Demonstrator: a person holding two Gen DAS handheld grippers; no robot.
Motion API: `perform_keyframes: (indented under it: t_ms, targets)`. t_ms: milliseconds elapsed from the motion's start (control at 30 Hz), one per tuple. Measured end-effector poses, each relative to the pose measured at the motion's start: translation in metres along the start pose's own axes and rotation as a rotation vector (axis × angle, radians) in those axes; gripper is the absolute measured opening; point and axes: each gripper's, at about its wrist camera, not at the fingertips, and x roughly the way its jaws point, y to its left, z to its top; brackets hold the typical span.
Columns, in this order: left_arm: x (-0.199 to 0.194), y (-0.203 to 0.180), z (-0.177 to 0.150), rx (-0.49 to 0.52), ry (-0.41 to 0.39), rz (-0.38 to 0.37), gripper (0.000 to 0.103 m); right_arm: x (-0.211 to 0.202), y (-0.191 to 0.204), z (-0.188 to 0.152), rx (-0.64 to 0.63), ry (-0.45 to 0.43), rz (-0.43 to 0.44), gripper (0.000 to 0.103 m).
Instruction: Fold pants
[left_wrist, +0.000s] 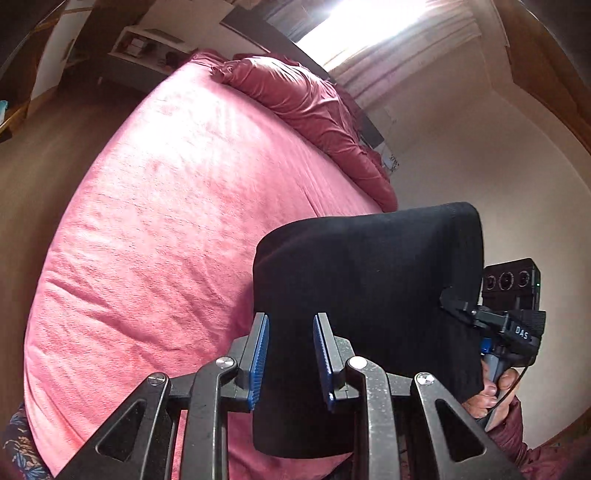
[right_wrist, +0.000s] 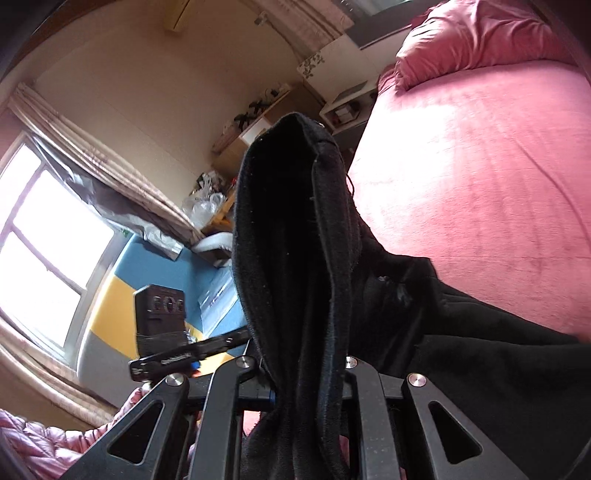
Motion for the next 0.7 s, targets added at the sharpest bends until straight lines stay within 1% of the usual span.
perform_keyframes:
  t_ms: [133,267,367,467,533,567,600,633,700]
  targets:
    - [0.04,-0.033,-0.007,0.074,0.068,0.0,0.025,-0.032,-0.021,-0.01,0.045,-0.056,-0.053,0.014]
    - [0.079,-0.06,-0.021,0.156,0.168,-0.001,0.025,-0.058,-0.053,-0.027,0.093,-0.078,-0.118,0.014]
    - [0.107,-0.076,-0.039,0.221,0.253,0.026,0.025,-0.069,-0.095,-0.041,0.172,-0.076,-0.18,0.014]
    - [0.131,-0.084,-0.058,0.264,0.326,0.06,0.025,-0.068,-0.139,-0.054,0.266,-0.06,-0.24,0.014]
    - [0.142,-0.088,-0.068,0.278,0.36,0.077,0.025,-0.065,-0.167,-0.064,0.326,-0.043,-0.25,0.014]
    - [0.146,-0.091,-0.073,0.291,0.37,0.089,0.025,-0.061,-0.178,-0.07,0.355,-0.035,-0.27,0.014]
    - [0.149,-0.092,-0.076,0.296,0.376,0.094,0.025,-0.065,-0.191,-0.074,0.378,-0.029,-0.278,0.017]
    - [0.152,-0.093,-0.079,0.294,0.386,0.099,0.025,-0.064,-0.2,-0.08,0.411,-0.022,-0.284,0.022]
    - [0.156,-0.093,-0.082,0.29,0.399,0.113,0.025,-0.069,-0.209,-0.086,0.457,-0.039,-0.278,0.026]
